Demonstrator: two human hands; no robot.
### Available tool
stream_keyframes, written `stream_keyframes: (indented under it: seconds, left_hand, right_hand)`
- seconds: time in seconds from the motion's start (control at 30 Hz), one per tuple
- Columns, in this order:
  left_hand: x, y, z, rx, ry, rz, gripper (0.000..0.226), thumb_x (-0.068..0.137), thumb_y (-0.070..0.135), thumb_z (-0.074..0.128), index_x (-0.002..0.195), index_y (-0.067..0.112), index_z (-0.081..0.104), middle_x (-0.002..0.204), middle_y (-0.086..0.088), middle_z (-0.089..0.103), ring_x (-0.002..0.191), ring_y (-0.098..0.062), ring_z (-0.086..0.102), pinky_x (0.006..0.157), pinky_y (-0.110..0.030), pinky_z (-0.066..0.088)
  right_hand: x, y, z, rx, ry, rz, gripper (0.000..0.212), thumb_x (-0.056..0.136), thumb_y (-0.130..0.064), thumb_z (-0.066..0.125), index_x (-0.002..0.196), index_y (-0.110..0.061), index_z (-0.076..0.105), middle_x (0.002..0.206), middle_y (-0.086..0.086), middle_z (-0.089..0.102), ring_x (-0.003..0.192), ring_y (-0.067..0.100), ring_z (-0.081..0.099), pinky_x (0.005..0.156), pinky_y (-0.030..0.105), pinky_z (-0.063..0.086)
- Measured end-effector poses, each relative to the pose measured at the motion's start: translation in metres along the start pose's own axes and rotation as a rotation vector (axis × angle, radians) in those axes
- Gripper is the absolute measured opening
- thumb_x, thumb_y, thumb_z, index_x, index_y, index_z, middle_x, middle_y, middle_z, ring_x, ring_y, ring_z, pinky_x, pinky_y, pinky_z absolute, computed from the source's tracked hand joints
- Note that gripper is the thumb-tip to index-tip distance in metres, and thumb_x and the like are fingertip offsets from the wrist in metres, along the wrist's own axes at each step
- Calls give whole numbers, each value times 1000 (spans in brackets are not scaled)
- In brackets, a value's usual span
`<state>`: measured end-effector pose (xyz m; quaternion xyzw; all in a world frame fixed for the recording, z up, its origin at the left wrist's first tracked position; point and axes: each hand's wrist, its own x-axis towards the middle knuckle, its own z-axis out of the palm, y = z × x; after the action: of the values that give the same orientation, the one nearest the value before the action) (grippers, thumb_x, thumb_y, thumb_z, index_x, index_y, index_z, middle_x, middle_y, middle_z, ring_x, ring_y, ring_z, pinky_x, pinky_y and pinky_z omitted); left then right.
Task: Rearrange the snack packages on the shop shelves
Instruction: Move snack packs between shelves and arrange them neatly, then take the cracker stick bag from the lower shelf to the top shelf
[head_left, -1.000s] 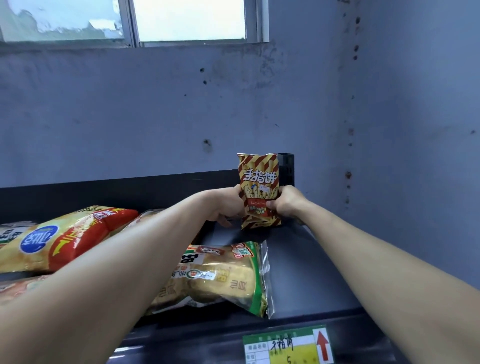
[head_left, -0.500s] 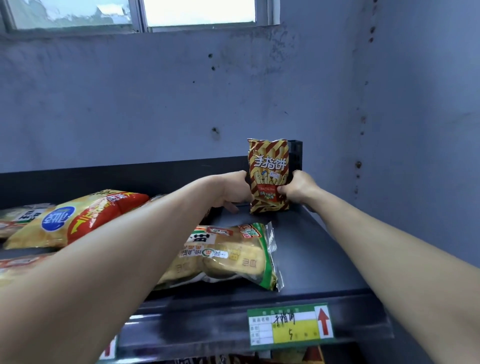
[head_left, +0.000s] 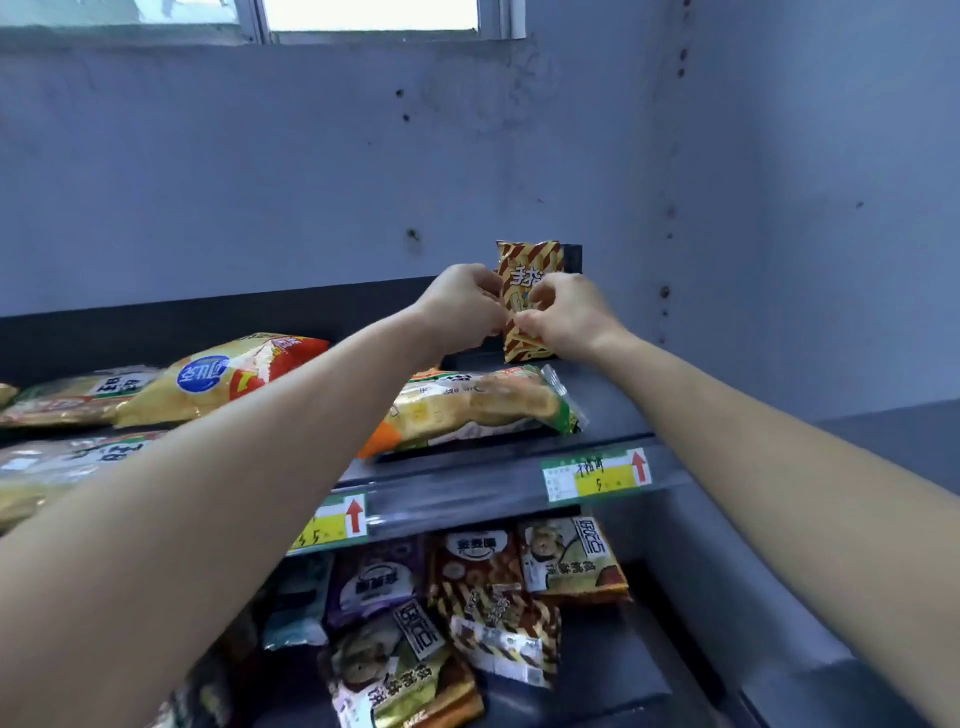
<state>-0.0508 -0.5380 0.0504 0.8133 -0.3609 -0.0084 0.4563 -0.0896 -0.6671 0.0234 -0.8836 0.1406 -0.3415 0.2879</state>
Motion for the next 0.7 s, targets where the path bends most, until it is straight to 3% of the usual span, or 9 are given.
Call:
stream_keyframes:
  seconds: [0.07, 0.23, 0.4, 0.5, 0.7]
  left_hand:
    - [-26, -3, -14, -20, 19, 37, 30, 87, 0, 54, 115, 12, 56, 93, -4, 63, 90, -25, 62, 85, -38, 53]
    - [-94, -20, -40, -8, 45, 93, 37, 86, 4, 57, 122, 10, 56, 100, -3, 67, 87, -18, 64, 82, -32, 54]
    - [-160, -43, -54, -39, 1, 94, 22, 84, 2, 57, 101, 14, 63, 92, -6, 69, 87, -26, 69, 84, -42, 56]
    - [-189, -59, -58, -35, -25, 67, 18, 85, 1, 55, 86, 16, 64, 91, -13, 69, 84, -26, 70, 80, -39, 58]
    - [-224, -99, -37, 23, -211, -53, 12, 87, 6, 57, 91, 15, 64, 84, -7, 68, 78, -19, 69, 75, -32, 59]
  right_hand:
    - [-22, -17, 0, 18, 3, -21, 35, 85, -21, 65, 116, -5, 59, 116, 9, 62, 105, 22, 58, 85, 29, 47]
    - [-84, -63, 2, 29, 22, -70, 33, 84, -18, 64, 115, -6, 62, 114, 9, 64, 107, 22, 59, 94, 34, 47]
    - [-144, -93, 13, 10, -12, -100, 28, 84, -19, 63, 111, -12, 65, 109, 3, 66, 102, 16, 60, 90, 30, 49]
    - [-174, -101, 22, 13, -40, -83, 18, 83, -16, 62, 99, -12, 69, 97, 1, 66, 90, 11, 60, 79, 23, 48]
    - [-220, -89, 45, -45, -239, -21, 8, 82, -17, 64, 85, -17, 71, 79, -5, 62, 77, 8, 55, 61, 18, 40]
